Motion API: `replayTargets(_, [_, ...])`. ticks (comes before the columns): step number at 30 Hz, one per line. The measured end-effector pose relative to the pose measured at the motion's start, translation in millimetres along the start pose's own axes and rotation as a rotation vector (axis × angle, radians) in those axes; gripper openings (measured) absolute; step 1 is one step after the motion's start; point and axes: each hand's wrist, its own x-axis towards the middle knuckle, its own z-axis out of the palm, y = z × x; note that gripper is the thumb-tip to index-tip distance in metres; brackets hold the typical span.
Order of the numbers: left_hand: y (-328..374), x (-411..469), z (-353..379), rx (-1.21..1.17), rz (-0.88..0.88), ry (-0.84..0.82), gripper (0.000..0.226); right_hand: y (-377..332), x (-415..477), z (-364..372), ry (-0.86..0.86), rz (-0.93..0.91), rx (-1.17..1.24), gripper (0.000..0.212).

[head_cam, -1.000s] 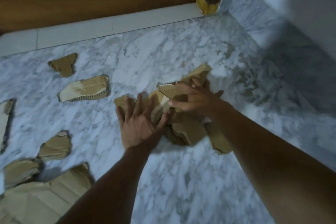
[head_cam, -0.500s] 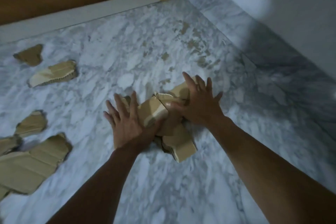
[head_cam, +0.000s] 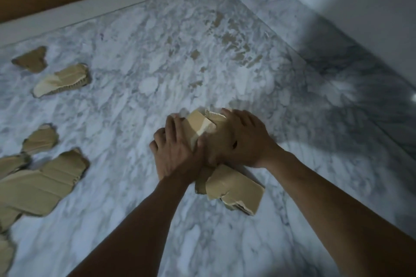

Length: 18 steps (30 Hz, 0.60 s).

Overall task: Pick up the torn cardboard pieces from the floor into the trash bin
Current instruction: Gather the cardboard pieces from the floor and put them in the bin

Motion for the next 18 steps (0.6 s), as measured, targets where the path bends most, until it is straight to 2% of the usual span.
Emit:
replayTargets(2, [-2,1,-2,-0.009,-0.019,-0.005,0.098,0,-22,8,-0.163,-0.002,-0.065,0.148])
replayTargets(4, [-5,5,-4,-0.003,-0.012,-0.022,0.105,1,-36,14,-0.215,-0.012,-0.183,0.154])
replayTargets(6, [-8,6,-6,0.012,0.009,-0.04,0.108,0,-39,16,-0.159,-0.008,-0.22,0.151])
replayTargets(9, [-10,2,-8,0.003,0.03,-0.055,0.106,-5,-31,10,0.013,0.006,-0.19,0.129])
replayTargets(13, [-4,-15,-11,-0.005,-0.001,-0.044,0.09,-5,-30,10,0.035,0.059,-0.226,0.124])
replayTargets(15, [-1,-22,-14,0.019,-0.06,-0.044,0.086,-4,-43,16,0.064,0.139,-0.154,0.119])
replayTargets(18, [3,-31,-20,0.029,-0.129,-0.128,0.091,-10,-58,22,0.151,0.301,0.193,0.102])
